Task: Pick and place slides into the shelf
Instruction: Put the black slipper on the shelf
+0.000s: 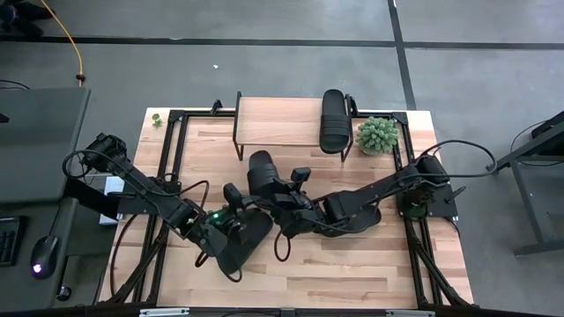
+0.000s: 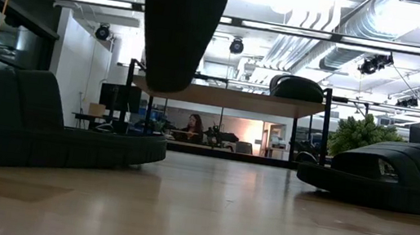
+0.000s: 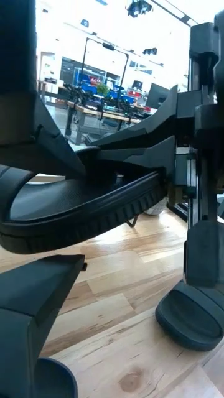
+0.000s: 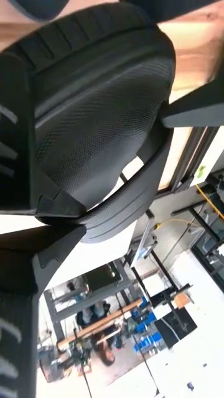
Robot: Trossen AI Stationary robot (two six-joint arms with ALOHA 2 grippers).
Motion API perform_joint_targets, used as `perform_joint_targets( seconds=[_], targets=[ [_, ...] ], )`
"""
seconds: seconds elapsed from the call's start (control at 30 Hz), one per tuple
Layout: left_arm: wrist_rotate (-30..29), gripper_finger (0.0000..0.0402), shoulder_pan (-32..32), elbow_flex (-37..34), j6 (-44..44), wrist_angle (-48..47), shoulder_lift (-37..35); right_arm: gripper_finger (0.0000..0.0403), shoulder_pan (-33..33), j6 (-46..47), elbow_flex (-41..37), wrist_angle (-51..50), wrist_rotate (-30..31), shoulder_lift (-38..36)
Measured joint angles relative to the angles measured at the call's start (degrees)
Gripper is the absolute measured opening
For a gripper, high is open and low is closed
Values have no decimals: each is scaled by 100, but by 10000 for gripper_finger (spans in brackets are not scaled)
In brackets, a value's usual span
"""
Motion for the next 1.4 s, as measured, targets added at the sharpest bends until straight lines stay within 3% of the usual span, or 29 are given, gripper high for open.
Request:
perform_joint_targets(
  seconds=[0.37,0.63,1.0,1.27,1.4],
  targets=[
    [-295,212,4,-2,-151,13,0,0,200,301,0,-355,335,-338],
    [-13,211,4,-9,-331,11,-84,0,361,811,0,-1187,1250,-518],
    [885,211,4,-7,-958,-198,-707,0,-84,1026,0,-1730,1440,-823],
    [916,211,9,-9,-1413,-680,-992,0,-713,920,0,-2068,1331,-1254],
    [947,211,9,-20,-1560,-799,-1119,0,-1054,727,0,-2071,925,-1402]
  ],
)
